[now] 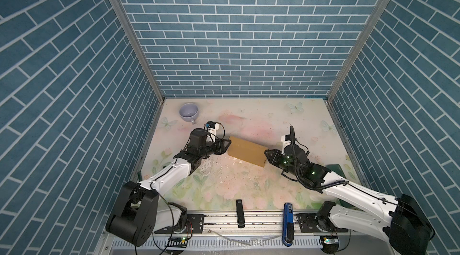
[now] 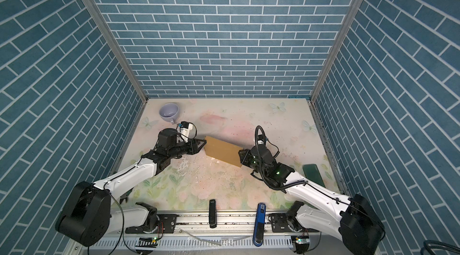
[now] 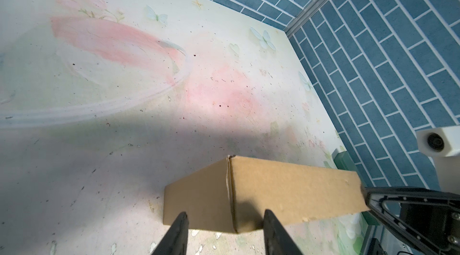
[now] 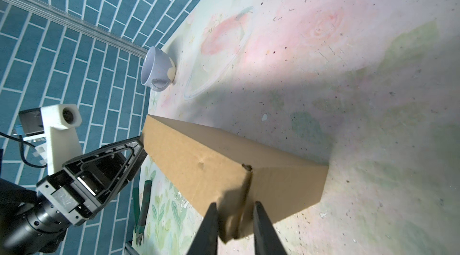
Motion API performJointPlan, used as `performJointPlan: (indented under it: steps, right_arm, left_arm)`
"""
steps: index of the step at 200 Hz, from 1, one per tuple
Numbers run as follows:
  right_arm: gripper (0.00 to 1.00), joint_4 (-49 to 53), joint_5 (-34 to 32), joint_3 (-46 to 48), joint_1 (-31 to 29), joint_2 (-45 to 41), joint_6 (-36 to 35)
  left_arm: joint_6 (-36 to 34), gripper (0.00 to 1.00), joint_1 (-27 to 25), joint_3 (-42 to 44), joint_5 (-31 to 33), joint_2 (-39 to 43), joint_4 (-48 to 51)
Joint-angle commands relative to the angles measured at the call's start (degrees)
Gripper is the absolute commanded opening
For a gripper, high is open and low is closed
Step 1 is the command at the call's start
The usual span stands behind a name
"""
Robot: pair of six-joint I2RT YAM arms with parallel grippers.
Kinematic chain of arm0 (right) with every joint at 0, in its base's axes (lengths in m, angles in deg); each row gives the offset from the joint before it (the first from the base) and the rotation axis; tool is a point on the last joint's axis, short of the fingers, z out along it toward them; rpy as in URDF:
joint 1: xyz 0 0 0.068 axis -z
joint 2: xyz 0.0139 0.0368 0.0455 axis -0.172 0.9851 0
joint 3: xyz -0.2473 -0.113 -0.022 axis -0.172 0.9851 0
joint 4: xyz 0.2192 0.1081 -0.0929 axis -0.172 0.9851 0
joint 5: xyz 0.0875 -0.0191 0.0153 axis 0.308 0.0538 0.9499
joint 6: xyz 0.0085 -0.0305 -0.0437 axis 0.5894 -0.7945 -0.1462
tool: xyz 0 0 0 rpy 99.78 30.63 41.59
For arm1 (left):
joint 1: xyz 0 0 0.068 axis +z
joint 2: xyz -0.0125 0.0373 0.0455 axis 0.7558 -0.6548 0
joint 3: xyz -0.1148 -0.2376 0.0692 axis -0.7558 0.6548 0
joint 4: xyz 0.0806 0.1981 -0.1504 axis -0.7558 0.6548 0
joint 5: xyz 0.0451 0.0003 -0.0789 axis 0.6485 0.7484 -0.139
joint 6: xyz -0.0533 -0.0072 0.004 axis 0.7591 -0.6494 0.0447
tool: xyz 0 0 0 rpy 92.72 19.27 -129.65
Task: Fold the paper box
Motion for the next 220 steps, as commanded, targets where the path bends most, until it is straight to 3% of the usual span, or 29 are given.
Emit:
performJointPlan:
  steps: [1,80,116,181,220]
  right_arm:
    - [0.21,1.4,0.0,3.4,0.2,0.7,1.8]
    - [0.15,5.9,1.1,3.8,0.9,-1.8,-2.8]
    - [0.16,10.3,3.1,0.8,0.9,0.9,-7.9]
    - [0.16,10.4,4.6,-0.6,0.8,3.5,-9.4]
    - [0.19,11.4,4.6,-2.1,0.9,4.0,-11.0]
  left_arm:
    - [-1.0,0.49,-0.3,1.6,3.4,-1.7,8.8]
    - [-1.0,0.49,-0.6,2.2,3.8,0.7,11.8]
    - [-0.5,0.49,-0.7,3.0,3.9,3.6,14.4]
    - [0.2,0.49,-1.0,4.1,5.1,10.7,20.4]
    - [0.0,0.56,-1.0,0.5,7.1,16.5,25.7]
